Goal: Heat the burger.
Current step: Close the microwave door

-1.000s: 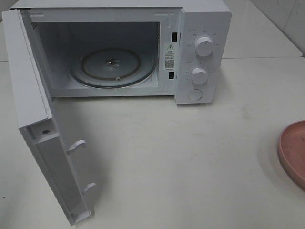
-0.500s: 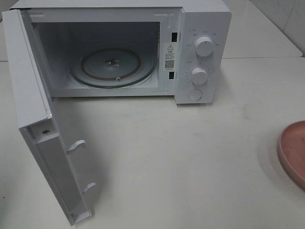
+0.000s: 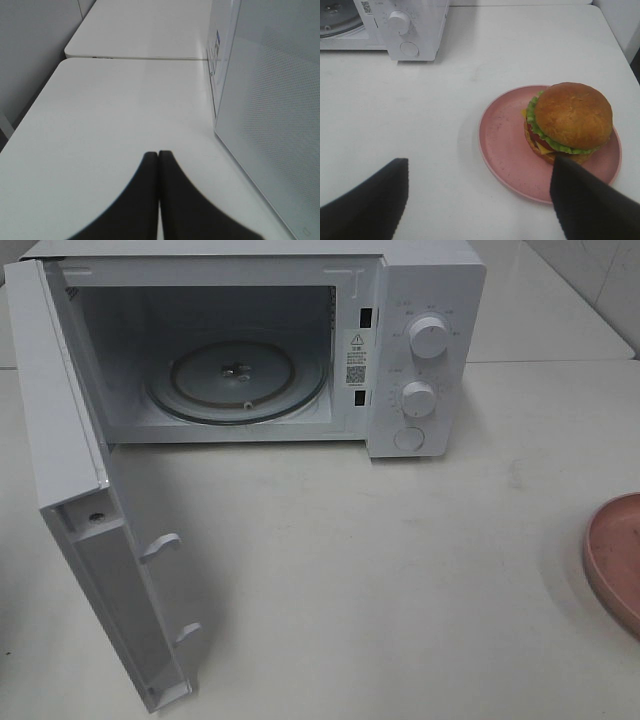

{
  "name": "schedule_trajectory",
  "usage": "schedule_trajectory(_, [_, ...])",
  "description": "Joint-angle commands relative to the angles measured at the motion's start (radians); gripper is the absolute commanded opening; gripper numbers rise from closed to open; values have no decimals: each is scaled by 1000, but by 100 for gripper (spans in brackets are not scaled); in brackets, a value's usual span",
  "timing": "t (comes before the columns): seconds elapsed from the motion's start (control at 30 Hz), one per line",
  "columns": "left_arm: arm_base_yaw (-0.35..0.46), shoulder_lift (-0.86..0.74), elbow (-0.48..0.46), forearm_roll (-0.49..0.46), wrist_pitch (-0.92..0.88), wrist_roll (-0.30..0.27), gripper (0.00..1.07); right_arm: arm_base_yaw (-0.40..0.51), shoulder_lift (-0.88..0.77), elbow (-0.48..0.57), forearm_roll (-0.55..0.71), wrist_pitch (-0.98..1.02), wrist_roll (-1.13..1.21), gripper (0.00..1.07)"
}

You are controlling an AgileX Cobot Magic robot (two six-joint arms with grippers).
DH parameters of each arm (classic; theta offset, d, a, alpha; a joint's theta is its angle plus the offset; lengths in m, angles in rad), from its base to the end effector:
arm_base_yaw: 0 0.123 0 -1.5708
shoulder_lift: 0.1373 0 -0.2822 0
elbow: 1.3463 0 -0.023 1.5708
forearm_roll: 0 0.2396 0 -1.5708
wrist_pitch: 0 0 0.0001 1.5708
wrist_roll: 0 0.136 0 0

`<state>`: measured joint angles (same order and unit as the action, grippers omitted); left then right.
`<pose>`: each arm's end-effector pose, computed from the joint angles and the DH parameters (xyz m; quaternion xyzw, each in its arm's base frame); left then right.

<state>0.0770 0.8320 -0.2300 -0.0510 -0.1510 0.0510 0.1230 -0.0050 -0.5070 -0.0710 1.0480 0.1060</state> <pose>0.1866 0.0154 0.2092 -0.0336 0.8227 0.0252 0.5669 0.0283 -0.0049 0.2555 -0.0058 0.8462 0.0255 0.5323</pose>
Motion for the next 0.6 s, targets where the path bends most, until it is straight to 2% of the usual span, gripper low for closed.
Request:
schedule_trajectory(0.03, [-6,136,9,-1,-208,-3,0,-6,-26,-1,2,-9,-7,75])
schedule_trajectory(0.23, [-6,258,9,12,-348,-4,0,-6,-26,-1,2,-9,-7,75])
schedule_trajectory(0.3, [-6,358,9,85,-459,-11,0,-6,-26,-1,2,-9,-7,75])
schedule_trajectory(0.37, [-6,381,9,109,-482,-11,0,-6,-26,-1,2,-9,-7,75])
schedule_trajectory(0.4, [-6,417,9,152,-509,-38,0,-6,-26,-1,2,-9,-7,75])
schedule_trajectory(0.47, [-6,432,9,173,-521,-57,0,-6,-26,-1,2,-9,-7,75])
schedule_trajectory(0.5, [-6,466,9,214,-562,-110,0,-6,-26,-1,2,-9,-7,75])
schedule_trajectory(0.57, [-6,482,9,232,-591,-129,0,-6,-26,-1,2,-9,-7,75])
schedule_trajectory(0.6, [-6,510,6,280,-643,-169,0,-6,-26,-1,2,-9,-7,75])
